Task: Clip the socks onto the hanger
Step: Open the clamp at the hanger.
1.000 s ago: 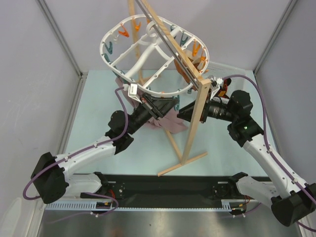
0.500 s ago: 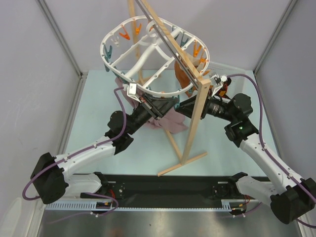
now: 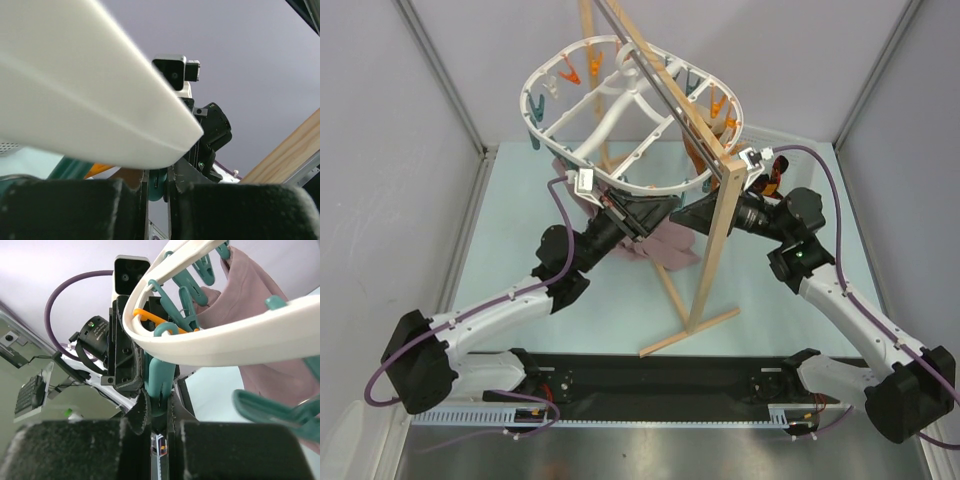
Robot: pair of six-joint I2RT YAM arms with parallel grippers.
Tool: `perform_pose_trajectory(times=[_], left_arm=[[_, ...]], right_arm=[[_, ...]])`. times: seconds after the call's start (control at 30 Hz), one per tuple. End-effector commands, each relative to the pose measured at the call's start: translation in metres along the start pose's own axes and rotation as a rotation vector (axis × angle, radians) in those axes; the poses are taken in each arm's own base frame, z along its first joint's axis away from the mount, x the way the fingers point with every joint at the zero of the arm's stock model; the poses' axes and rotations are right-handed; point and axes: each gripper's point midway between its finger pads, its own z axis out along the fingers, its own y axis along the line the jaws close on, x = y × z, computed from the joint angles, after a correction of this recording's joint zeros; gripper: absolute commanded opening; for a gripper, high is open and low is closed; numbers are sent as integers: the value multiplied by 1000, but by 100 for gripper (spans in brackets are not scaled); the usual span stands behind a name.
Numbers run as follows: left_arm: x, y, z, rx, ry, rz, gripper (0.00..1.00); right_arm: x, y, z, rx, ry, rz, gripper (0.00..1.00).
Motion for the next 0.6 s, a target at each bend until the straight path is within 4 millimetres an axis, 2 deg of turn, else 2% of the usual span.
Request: perform_pose_trajectory(times=[0.0,0.07,0.1,0.13,0.2,0.27,0.4,0.53,0.57], left_arm=[[2,-3,-3,-13,23,16,15],[2,8,-6,-70,30,32,36],[-1,5,-8,-76,22,37,56],[2,11,-11,-107,39,48,62],[-3,9,-16,-123,29,64,70],[-2,15,-22,-164,40,74,72],[-1,25,-44,-252,52,62,70],[4,27,-53,-301,93,49,64],[-5,22,-48,-313,71,58,63]], right_arm=[[-9,17,1,-44,-5,-75,0],[-5,10,-2,-4,18,-102,0],[-4,7,-3,11,28,-110,0],[1,-1,-6,45,47,-112,0],[0,-6,-7,67,51,-118,0],[-1,-13,-8,100,50,-135,0],[2,-28,-9,178,78,-167,0],[3,-44,-14,285,112,-231,0],[4,-45,-14,299,119,-244,0]])
